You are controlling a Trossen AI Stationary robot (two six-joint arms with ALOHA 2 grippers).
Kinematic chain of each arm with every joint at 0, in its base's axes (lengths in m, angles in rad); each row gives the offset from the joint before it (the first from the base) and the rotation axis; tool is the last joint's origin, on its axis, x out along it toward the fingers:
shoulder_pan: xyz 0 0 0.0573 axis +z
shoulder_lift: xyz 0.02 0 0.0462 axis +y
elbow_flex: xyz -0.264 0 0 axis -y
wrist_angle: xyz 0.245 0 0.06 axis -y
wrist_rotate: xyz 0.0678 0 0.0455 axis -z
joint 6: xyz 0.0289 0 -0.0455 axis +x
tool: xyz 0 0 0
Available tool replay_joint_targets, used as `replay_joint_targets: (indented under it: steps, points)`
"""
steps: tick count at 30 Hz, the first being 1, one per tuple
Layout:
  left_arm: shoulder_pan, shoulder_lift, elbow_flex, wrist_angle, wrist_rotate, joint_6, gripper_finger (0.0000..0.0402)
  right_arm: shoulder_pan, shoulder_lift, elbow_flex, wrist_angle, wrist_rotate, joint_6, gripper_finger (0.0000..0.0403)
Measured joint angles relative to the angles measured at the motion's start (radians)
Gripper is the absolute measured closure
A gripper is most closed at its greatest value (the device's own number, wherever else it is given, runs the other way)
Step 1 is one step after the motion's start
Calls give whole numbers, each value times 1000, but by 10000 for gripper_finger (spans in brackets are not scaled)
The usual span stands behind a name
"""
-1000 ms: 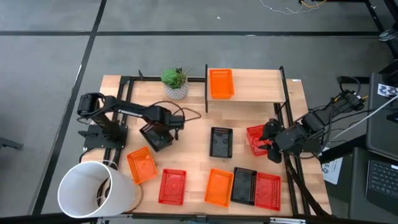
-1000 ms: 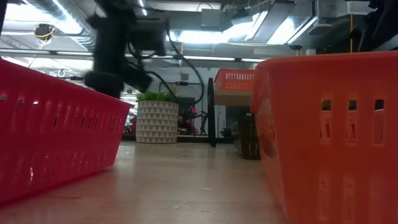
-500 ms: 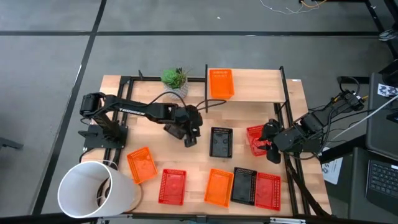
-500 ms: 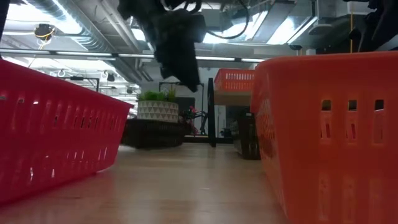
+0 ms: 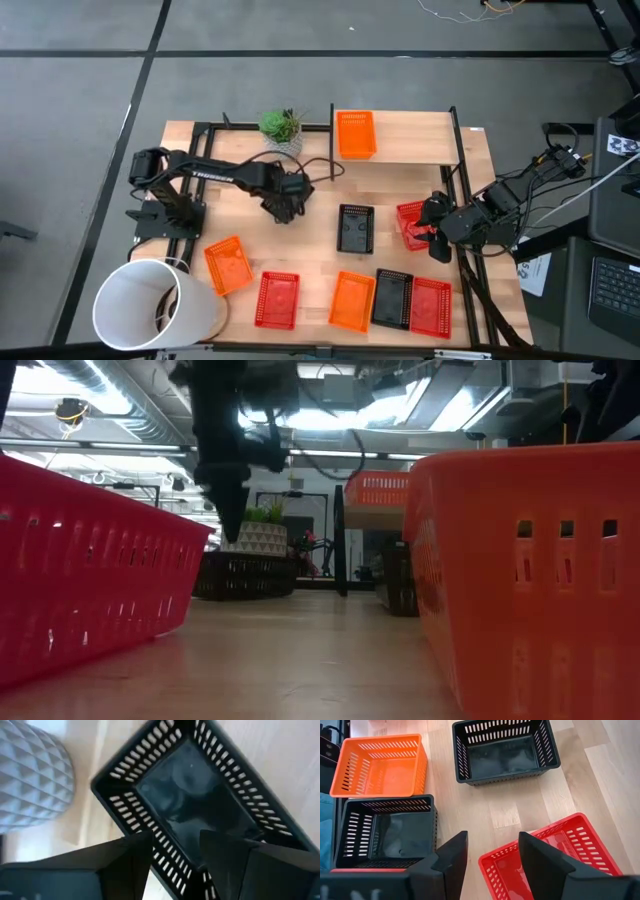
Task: Stack baskets on shelf by color
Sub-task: Move the top left black bin
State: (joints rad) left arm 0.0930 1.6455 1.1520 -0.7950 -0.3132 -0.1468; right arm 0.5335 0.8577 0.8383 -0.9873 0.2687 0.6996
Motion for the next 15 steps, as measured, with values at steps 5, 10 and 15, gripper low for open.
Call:
replay_joint_targets:
  steps: [5,10,15]
  points:
    - [47,40,-47,63,64,12,246,0,0,0,1,0,2,225]
    - [42,97,-42,134,124,51,247,0,1,0,7,0,2,225]
    - [27,190,-44,174,166,49,247,0,7,0,13,0,1,225]
